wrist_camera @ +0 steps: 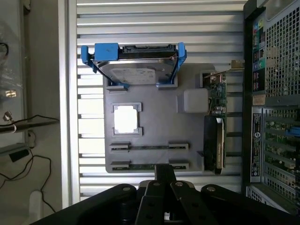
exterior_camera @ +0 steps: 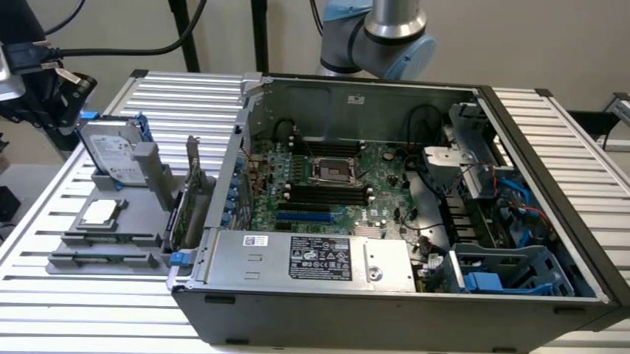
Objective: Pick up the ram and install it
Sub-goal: 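Pick up the ram and move it above insertion slot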
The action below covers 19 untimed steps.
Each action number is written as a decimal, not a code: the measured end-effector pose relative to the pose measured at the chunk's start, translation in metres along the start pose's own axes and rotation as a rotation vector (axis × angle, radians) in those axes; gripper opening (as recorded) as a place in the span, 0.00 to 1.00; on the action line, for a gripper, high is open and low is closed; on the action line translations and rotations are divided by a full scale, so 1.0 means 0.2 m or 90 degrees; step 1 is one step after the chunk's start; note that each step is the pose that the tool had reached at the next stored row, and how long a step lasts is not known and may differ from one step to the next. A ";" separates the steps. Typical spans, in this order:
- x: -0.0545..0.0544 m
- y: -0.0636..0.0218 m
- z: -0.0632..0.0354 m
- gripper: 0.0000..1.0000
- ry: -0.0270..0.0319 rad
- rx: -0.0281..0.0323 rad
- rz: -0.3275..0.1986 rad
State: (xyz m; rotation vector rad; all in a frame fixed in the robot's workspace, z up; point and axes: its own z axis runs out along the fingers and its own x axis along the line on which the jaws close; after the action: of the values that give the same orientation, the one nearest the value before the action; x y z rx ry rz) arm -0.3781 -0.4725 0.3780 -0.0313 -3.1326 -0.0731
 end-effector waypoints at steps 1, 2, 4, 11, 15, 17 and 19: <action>0.00 0.000 0.000 0.11 0.0004 0.0000 -0.009; 0.00 0.000 0.001 0.11 0.0009 0.0001 -0.021; 0.00 0.000 0.001 0.11 0.0020 0.0006 -0.044; 0.00 0.000 0.003 0.11 0.0063 0.0022 -0.124; 0.00 0.000 0.004 0.11 0.0091 0.0029 -0.171; 0.00 0.000 0.005 0.11 0.0105 0.0032 -0.194; 0.00 0.000 0.006 0.11 0.0121 0.0034 -0.217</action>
State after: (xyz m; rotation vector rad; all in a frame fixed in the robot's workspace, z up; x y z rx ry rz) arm -0.3781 -0.4725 0.3768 0.4989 -3.0818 -0.0659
